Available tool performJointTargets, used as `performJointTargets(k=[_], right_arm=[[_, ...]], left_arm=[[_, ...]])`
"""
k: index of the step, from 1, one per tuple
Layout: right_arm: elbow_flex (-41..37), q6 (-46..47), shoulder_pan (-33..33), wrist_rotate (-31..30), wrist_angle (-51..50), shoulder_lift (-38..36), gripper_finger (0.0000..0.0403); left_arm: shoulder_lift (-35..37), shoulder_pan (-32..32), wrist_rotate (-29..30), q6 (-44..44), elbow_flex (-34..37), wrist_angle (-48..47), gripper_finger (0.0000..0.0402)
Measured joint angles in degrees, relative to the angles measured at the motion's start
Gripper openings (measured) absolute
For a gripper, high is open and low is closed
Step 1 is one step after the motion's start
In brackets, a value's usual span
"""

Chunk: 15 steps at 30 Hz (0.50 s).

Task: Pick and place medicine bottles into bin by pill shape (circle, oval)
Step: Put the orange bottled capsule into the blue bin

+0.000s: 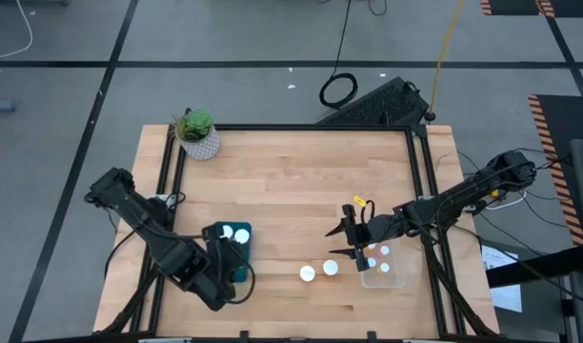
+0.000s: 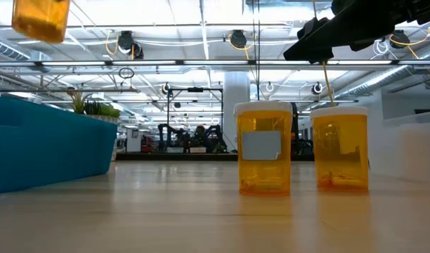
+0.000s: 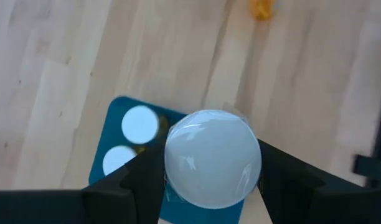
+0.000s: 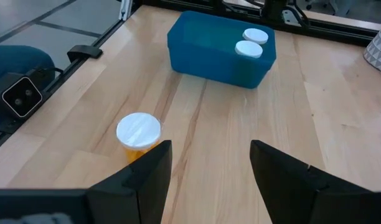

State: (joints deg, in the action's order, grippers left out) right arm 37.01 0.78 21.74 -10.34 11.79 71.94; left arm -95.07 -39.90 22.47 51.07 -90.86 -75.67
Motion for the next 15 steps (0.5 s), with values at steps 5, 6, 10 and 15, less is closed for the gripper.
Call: performJointTargets(k=[5, 6, 10, 15], right_arm=[[0.0, 0.0, 0.0, 0.0, 0.0, 0.0, 0.0212], [0.0, 0.0, 0.0, 0.0, 0.0, 0.0, 0.0212], [0.0, -0.1, 0.0, 0.0, 0.0, 0.0, 0.0212], [0.0, 0.3, 0.0, 0.0, 0.0, 0.0, 0.0212]], left_arm=[[0.7, -0.9, 0.3, 4.3, 5.7, 0.3, 0.0218], [0.7, -0.8, 0.0, 4.7, 7.1, 0.5, 0.0218], [1.2, 0.1, -1.4, 6.1, 12.4, 1.0, 0.0218], [3.6, 1.0, -2.3, 7.0, 20.5, 9.0, 0.0218]])
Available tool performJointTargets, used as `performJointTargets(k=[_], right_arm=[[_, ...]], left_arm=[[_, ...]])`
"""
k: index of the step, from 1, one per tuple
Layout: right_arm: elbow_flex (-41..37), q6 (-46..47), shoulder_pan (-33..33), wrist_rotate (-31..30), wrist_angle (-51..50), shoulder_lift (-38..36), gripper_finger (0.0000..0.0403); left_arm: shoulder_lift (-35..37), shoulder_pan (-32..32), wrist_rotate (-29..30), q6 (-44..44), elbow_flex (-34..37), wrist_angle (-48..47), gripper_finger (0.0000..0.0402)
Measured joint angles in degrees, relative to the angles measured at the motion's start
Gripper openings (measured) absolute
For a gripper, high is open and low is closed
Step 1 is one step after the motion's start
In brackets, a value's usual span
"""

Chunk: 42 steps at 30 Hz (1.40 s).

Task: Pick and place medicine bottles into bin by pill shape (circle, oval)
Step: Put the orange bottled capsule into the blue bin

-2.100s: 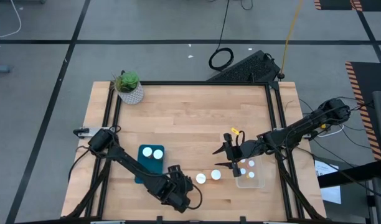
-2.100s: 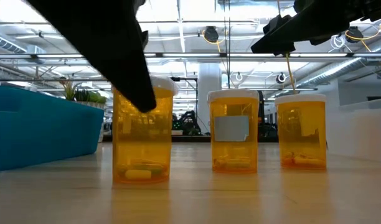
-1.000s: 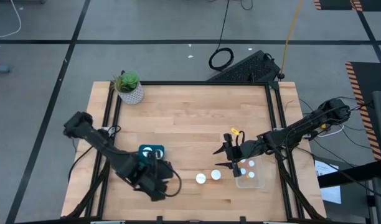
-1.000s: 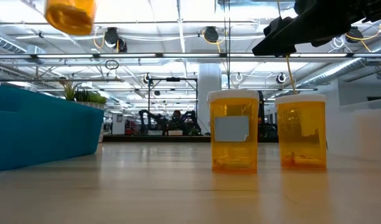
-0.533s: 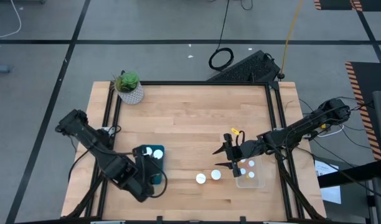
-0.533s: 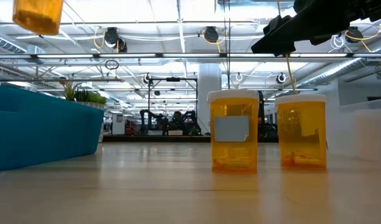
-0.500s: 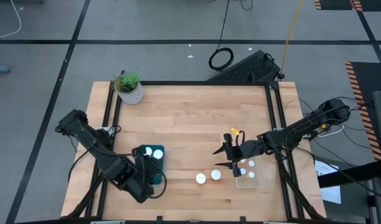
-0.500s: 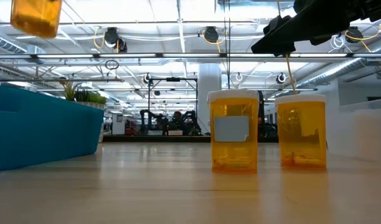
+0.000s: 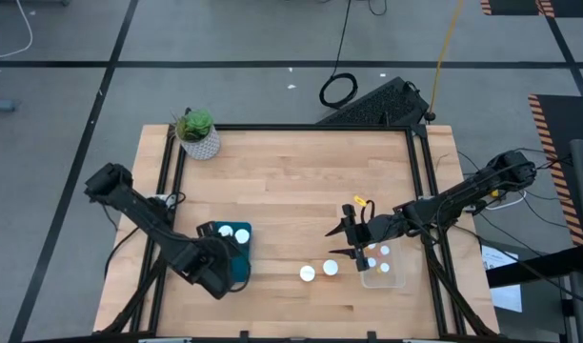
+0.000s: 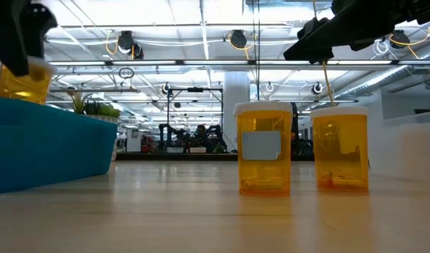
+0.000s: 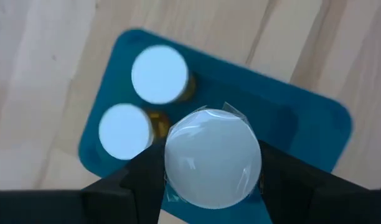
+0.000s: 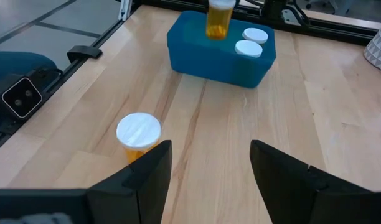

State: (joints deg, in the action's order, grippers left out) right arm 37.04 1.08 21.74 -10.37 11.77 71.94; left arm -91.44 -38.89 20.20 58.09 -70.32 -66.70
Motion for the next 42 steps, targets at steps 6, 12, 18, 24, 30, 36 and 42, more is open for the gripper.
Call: performJointTargets(k=[6, 12, 18, 24, 30, 36, 42], right_arm=[[0.0, 0.8, 0.0, 0.0, 0.0, 0.0, 0.0212], [0.0, 1.0, 0.0, 0.0, 0.0, 0.0, 0.0212], [0.0, 1.5, 0.0, 0.0, 0.0, 0.0, 0.0212], [0.0, 1.5, 0.1, 0.1, 0.0, 0.0, 0.0212], [0.0, 1.7, 0.1, 0.1, 0.0, 0.0, 0.0212], [0.0, 2.7, 0.1, 0.1, 0.0, 0.0, 0.0212], [0.0, 3.7, 0.2, 0.2, -0.5, 0.0, 0.0212]], left_arm=[[1.4, -0.1, -1.8, 2.9, 6.9, 4.4, 0.0218], [1.5, -0.3, -2.3, 3.8, 12.0, 9.3, 0.0218], [1.5, -0.2, -2.3, 5.5, 13.2, 9.6, 0.0220], [1.5, -0.2, -2.1, 5.9, 13.2, 9.8, 0.0259], [1.5, -0.2, -1.9, 4.6, 12.6, 8.8, 0.0300], [1.5, -0.2, -1.9, 3.7, 7.0, 3.2, 0.0307], [1.5, -0.2, 1.8, -0.1, -1.0, -0.2, 0.0307]])
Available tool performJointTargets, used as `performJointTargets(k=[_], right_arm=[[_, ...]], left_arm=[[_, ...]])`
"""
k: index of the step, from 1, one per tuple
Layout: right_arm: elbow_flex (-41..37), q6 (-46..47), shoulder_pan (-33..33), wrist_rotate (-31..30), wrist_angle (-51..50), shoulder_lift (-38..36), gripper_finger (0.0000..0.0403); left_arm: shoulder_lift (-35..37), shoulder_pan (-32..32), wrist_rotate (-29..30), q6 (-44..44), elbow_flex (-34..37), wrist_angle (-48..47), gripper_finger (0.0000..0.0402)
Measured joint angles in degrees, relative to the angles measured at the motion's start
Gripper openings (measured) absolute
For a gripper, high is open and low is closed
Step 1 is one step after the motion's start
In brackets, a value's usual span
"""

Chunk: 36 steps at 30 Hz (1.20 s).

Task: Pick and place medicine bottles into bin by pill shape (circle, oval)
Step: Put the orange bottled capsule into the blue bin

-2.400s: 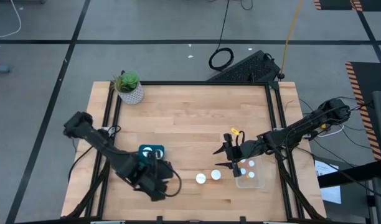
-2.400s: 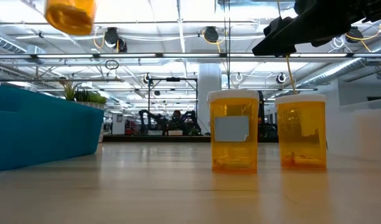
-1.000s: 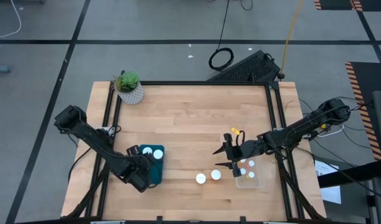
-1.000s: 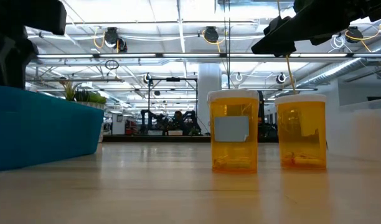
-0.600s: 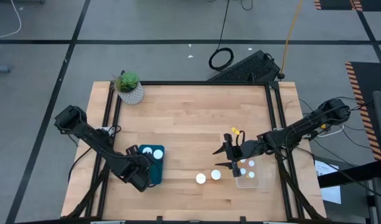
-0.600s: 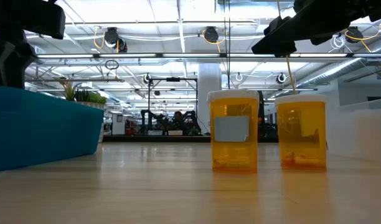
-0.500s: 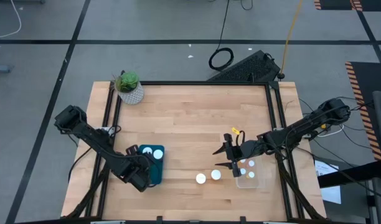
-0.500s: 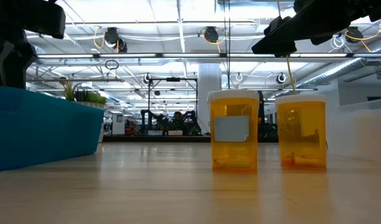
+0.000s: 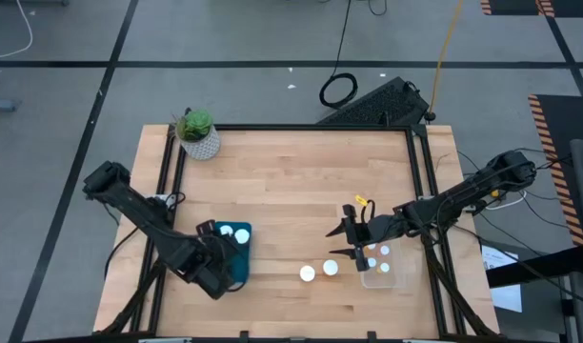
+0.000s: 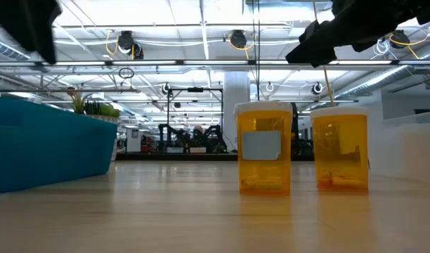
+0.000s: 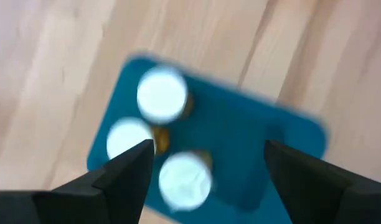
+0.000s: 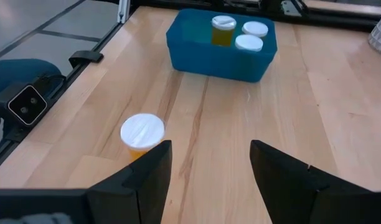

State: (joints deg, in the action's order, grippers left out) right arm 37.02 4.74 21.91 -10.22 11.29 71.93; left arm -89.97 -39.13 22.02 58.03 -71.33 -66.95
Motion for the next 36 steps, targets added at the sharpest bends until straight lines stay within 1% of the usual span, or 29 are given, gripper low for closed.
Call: performJointTargets(k=[3, 6, 9, 15, 19, 22, 26, 32, 36], right_arm=[[0.0, 0.8, 0.0, 0.0, -1.4, 0.0, 0.0212], [0.0, 1.7, 0.3, 0.2, -2.9, 0.0, 0.0212], [0.0, 1.9, 1.1, 0.2, -3.1, 0.0, 0.0212], [0.0, 3.7, 2.3, 0.0, -3.7, 0.0, 0.0212], [0.0, 7.0, 3.4, 0.0, -5.6, 0.0, 0.0212], [0.0, 8.6, 4.4, -0.1, -6.8, 0.0, 0.0212], [0.0, 9.4, 5.2, -0.3, -6.8, 0.0, 0.0212], [0.0, 9.3, 5.2, -0.3, -7.2, 0.0, 0.0212], [0.0, 9.2, 5.2, -0.4, -8.1, 0.0, 0.0212]], left_arm=[[0.0, 0.3, 4.4, -2.8, -3.1, 1.5, 0.0308], [0.0, 1.2, 7.9, -6.9, -4.7, 5.8, 0.0308], [0.0, 2.7, 9.1, -11.5, -5.1, 10.7, 0.0308], [-0.8, 6.1, 9.0, -20.9, -5.0, 20.5, 0.0308], [-1.9, 8.1, 6.5, -25.8, -5.1, 28.6, 0.0308], [-3.6, 8.6, 4.6, -29.1, -4.9, 31.4, 0.0308], [-6.5, 9.8, 2.3, -30.4, -5.0, 34.7, 0.0308], [-11.9, 11.6, -2.7, -33.7, -5.0, 44.9, 0.0308], [-15.2, 12.2, -4.0, -34.4, -5.0, 48.7, 0.0312]])
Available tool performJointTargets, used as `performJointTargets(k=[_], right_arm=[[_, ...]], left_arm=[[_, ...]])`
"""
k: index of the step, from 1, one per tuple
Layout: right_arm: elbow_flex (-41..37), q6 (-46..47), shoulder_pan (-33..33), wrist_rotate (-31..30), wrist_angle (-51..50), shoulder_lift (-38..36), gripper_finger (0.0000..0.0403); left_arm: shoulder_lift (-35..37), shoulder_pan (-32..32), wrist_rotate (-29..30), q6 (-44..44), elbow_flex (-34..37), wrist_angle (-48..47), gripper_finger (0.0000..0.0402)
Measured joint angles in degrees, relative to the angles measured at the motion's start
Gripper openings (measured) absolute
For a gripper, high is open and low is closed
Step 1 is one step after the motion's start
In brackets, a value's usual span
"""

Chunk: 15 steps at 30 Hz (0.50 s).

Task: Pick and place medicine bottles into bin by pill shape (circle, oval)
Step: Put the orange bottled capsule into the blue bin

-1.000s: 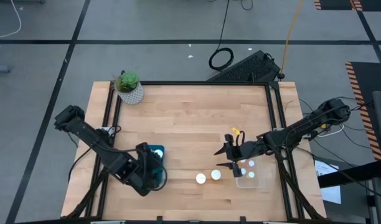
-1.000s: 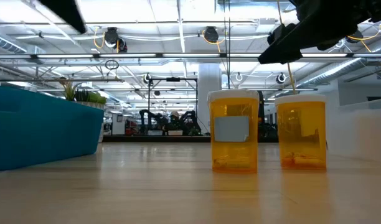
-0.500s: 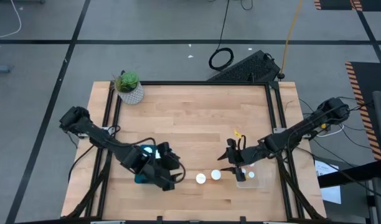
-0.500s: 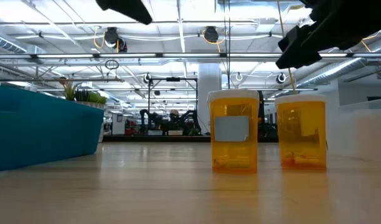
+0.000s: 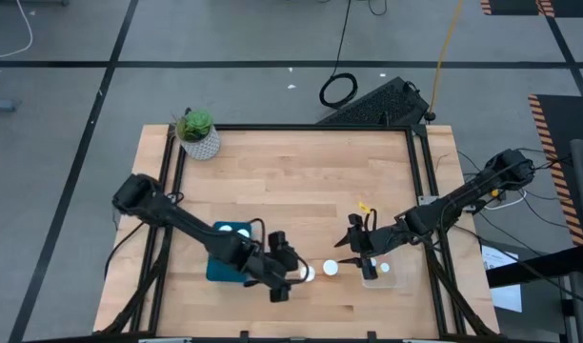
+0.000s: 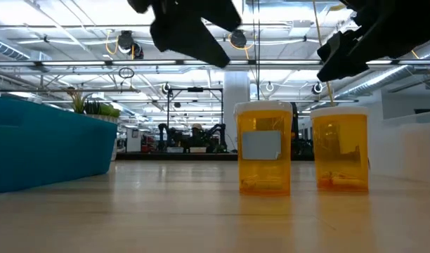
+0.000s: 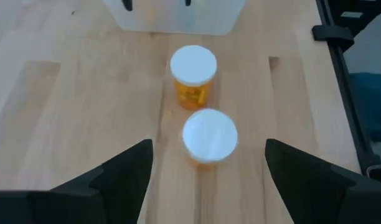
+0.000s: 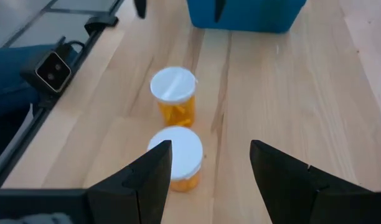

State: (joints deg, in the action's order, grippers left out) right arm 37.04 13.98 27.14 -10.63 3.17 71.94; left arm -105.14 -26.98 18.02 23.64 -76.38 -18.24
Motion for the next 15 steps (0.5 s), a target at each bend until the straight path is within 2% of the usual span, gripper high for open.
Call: performJointTargets(k=[9, 15], right_arm=[[0.0, 0.3, 0.0, 0.0, -1.4, 0.0, 0.0212], [0.0, 0.3, 0.0, 0.0, -1.3, 0.0, 0.0212]], left_arm=[[-6.3, 0.1, -0.1, -1.1, 0.0, 7.3, 0.0388], [-8.8, 0.1, 1.4, -0.9, 0.0, 9.0, 0.0397]])
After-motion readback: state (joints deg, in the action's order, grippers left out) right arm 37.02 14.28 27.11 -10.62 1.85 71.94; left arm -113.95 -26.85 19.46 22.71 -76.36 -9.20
